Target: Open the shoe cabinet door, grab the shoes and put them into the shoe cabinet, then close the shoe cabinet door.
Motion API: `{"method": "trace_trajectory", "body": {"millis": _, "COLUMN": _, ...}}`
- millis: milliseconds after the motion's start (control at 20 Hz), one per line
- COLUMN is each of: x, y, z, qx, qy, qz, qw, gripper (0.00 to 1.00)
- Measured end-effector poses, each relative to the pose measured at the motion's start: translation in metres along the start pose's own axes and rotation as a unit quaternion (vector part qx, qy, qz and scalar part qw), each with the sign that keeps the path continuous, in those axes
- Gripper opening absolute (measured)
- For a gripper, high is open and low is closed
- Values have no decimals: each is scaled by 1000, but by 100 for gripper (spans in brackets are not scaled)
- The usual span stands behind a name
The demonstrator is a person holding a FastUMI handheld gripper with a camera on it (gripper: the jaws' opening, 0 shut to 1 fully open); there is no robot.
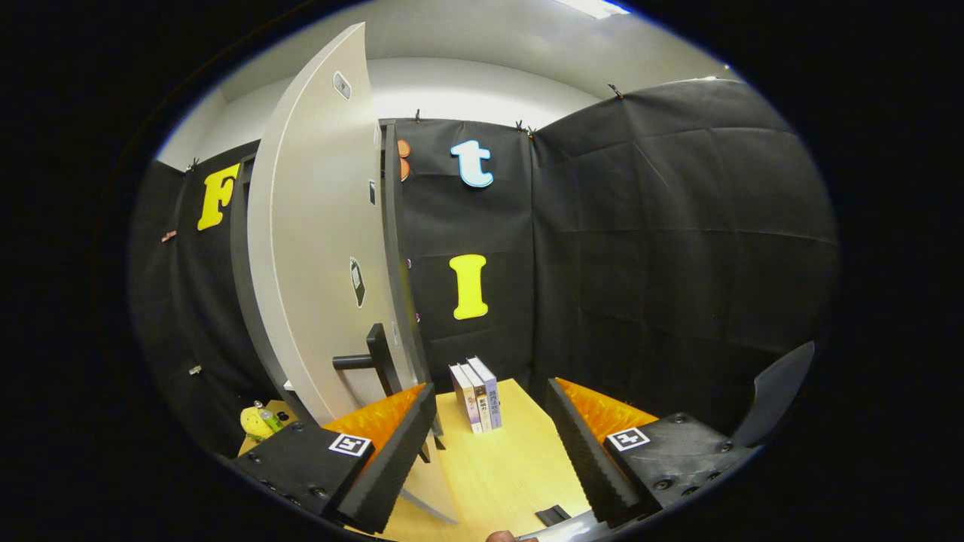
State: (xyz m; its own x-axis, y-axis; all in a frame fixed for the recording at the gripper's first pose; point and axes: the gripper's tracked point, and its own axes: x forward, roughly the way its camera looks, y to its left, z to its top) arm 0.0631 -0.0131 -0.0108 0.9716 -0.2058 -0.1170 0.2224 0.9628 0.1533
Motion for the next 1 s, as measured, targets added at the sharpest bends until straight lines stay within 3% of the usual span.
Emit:
{"method": "trace_trajectory", "body": {"millis": 500, "x": -18, "y": 65, "z": -10, "qx": 0, "qy": 12, "qz": 42, "qw": 999, "gripper": 98}}
{"method": "trace_trajectory", "body": {"millis": 1000, "x": -16, "y": 150, "z": -25, "qx": 10, "qy": 35, "qz": 130, "qw": 991, "gripper": 98}}
